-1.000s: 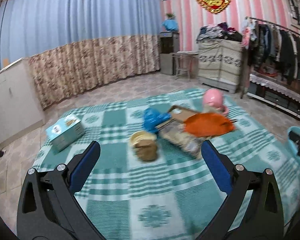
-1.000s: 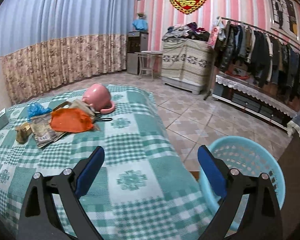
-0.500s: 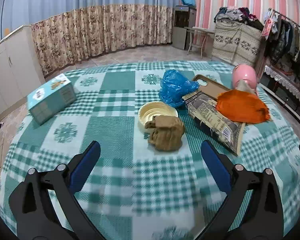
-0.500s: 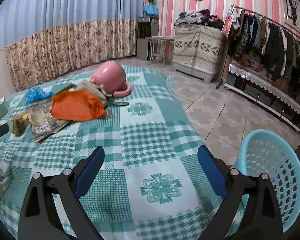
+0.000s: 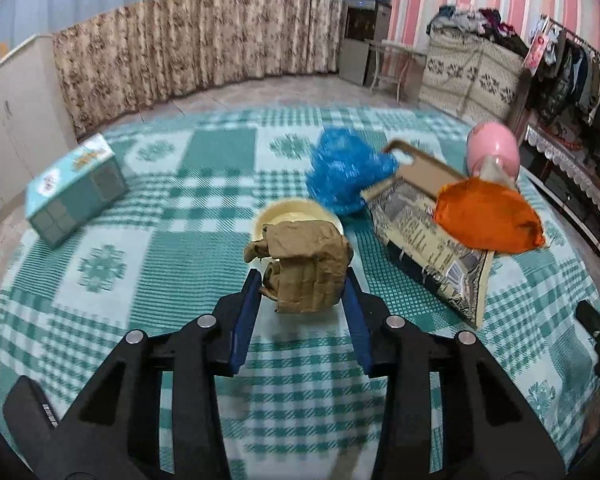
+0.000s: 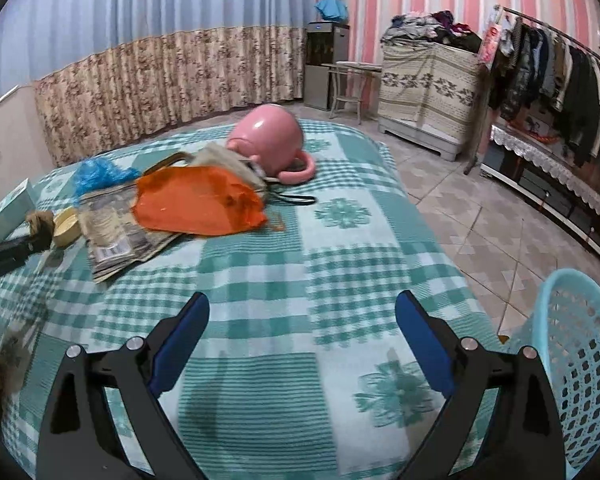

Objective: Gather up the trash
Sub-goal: 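Grasp the brown crumpled item beside the yellow bowl with the left tool, then grasp the orange mesh bag with the right tool while the left tool holds the brown item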

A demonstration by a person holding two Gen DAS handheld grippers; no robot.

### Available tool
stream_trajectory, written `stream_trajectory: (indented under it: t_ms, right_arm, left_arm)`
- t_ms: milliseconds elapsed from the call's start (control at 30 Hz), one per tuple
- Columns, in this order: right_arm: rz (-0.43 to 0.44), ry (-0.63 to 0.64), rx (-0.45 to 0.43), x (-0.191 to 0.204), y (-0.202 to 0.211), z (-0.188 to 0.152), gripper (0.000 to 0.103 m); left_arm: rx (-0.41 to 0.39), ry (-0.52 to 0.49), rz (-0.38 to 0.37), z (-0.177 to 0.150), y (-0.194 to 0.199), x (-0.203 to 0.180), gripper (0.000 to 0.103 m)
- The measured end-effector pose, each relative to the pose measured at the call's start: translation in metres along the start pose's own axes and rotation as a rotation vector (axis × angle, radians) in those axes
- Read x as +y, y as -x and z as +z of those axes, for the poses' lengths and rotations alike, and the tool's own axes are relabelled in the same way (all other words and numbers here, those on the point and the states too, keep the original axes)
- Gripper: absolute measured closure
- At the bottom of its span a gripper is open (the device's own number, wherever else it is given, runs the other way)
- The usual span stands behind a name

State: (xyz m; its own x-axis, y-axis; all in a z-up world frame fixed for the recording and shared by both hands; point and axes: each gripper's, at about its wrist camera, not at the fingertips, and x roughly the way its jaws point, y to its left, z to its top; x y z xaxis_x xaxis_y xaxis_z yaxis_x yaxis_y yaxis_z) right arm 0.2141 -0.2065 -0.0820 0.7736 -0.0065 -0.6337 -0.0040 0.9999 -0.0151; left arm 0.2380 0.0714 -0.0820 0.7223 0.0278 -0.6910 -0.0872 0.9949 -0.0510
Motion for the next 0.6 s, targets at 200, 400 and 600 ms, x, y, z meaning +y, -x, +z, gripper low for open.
stream_trajectory:
  t_ms: [200, 400, 600]
  right_arm:
    - [0.004, -0.009, -0.003, 0.008, -0.013, 0.016, 0.012]
    - [0.035, -0.017, 0.007, 0.009, -0.038, 0.032, 0.023]
    - [0.078, 0.019, 0.001, 0.024, -0.061, 0.049, 0.032]
  left_arm:
    - [-0.088, 0.025, 0.059, 0.016, 0.014, 0.025, 0.063]
    - [-0.134, 0.067, 0.114, 0.019, 0.005, 0.034, 0.063]
    - [-0.157, -0.006, 0.131, 0.013, 0.001, 0.016, 0.063]
